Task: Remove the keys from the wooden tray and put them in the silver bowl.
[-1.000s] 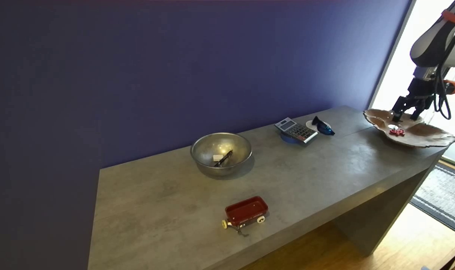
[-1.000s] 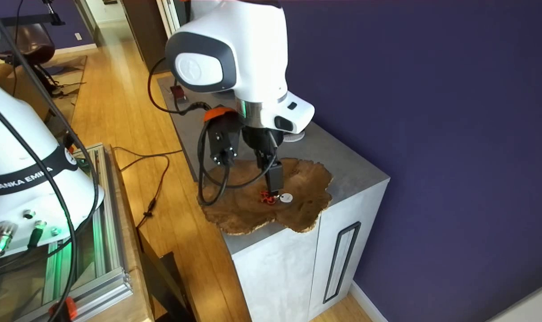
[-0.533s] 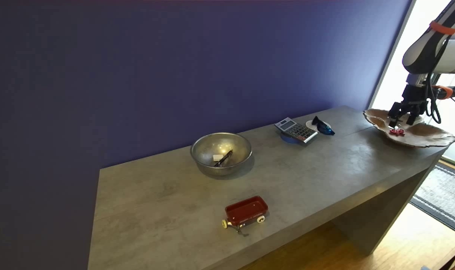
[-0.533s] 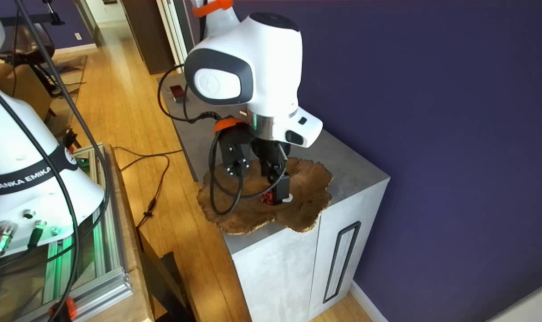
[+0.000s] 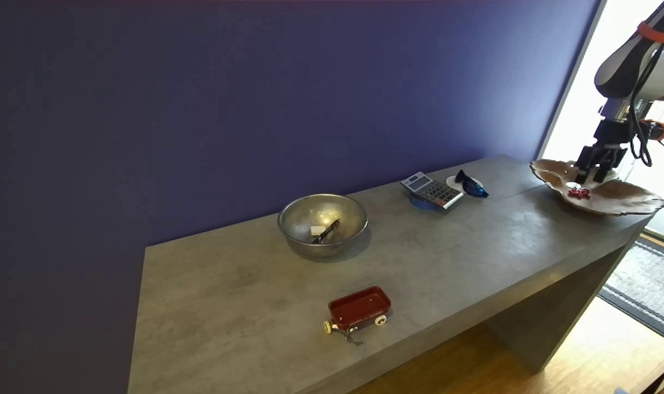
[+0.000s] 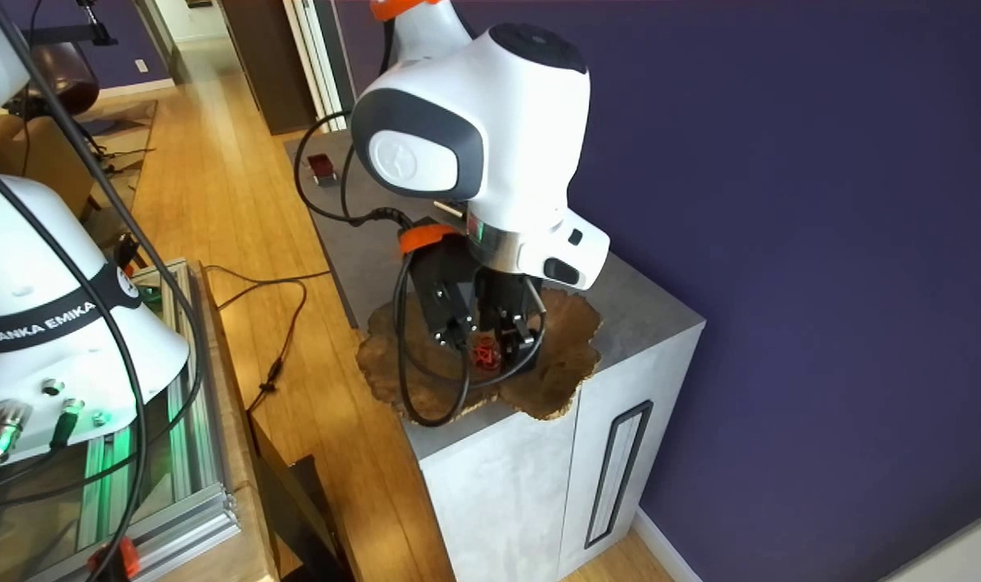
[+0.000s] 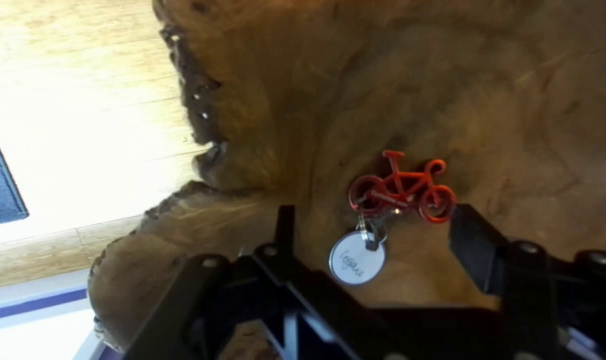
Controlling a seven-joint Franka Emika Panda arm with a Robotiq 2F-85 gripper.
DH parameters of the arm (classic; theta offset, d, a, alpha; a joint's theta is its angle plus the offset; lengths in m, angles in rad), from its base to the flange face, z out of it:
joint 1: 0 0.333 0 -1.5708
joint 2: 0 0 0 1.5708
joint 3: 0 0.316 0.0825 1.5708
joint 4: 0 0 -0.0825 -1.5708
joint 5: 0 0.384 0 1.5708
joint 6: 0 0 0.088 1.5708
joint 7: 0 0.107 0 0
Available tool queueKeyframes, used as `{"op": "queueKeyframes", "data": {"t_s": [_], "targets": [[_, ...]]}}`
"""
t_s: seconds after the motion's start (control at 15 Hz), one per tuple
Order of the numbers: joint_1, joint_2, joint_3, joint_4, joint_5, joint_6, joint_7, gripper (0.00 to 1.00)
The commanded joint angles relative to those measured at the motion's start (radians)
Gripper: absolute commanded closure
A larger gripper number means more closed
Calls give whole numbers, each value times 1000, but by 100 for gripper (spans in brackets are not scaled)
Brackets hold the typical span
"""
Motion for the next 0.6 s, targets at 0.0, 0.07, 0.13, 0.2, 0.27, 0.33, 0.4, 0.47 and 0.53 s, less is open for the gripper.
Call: {"op": "queueKeyframes", "data": {"t_s": [0.0,0.07,0.13,0.2,0.27,0.33,0.4,0.47,0.53], "targets": [[-30,17,31,20,13,-24,-41,52],[-28,20,34,21,12,-21,-42,58],[-27,23,38,21,14,-18,-42,65],[-28,27,41,24,15,-17,-42,73],[-27,31,42,25,14,-13,-39,79],[-28,33,45,27,16,-13,-39,86],[-29,34,47,28,15,-13,-40,93],[-30,36,47,28,16,-8,-40,100],[-32,36,49,30,18,-8,-40,100]]}}
